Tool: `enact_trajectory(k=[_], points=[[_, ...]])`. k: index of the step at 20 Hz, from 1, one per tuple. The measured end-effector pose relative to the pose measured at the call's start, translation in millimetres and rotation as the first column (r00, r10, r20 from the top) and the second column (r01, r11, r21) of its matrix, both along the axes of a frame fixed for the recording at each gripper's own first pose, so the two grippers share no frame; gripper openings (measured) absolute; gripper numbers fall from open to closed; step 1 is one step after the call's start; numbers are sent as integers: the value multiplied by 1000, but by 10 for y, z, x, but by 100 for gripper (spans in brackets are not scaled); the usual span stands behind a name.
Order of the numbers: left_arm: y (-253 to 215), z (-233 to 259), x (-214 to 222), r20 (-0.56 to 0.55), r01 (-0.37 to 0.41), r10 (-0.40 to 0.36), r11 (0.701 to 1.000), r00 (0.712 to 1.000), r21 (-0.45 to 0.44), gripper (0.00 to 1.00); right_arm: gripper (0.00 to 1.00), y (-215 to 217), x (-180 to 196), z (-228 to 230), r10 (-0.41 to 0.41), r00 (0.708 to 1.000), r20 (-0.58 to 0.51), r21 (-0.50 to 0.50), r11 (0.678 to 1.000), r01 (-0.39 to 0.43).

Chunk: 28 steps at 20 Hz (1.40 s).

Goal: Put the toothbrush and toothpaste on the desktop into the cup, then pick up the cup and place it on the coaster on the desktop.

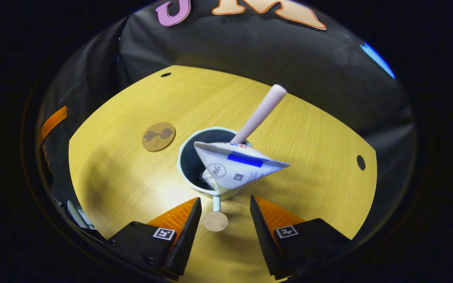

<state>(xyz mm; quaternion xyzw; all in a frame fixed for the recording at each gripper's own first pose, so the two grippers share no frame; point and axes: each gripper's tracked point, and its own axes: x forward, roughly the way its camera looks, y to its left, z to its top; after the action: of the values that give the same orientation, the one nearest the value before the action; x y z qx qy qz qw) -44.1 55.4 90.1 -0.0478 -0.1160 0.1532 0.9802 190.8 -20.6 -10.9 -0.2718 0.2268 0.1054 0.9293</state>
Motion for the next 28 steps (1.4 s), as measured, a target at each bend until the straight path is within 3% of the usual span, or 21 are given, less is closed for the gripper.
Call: enact_trajectory(k=[5, 7, 13, 18, 28], points=[[92, -125, -11, -15, -28, 27, 999, 1000, -32, 93, 39, 60, 22, -111, 10, 999, -45, 17, 1000, -9], [96, -150, -12, -23, -33, 32, 999, 999, -38, 94, 30, 61, 26, -117, 17, 999, -38, 10, 1000, -16], [75, -197, -3, -40, -24, 23, 999, 999, -37, 93, 23, 62, 63, -85, 27, 1000, -14, -10, 1000, -27], [60, -197, -25, -45, -3, 2, 1000, 999, -26, 91, 23, 151, 67, 32, 32, 999, 39, -17, 999, -32], [137, -211, -61, -71, 71, -71, 997, 995, 0, 93, 22, 88, 99, 55, 166, 984, 67, -24, 986, -165]])
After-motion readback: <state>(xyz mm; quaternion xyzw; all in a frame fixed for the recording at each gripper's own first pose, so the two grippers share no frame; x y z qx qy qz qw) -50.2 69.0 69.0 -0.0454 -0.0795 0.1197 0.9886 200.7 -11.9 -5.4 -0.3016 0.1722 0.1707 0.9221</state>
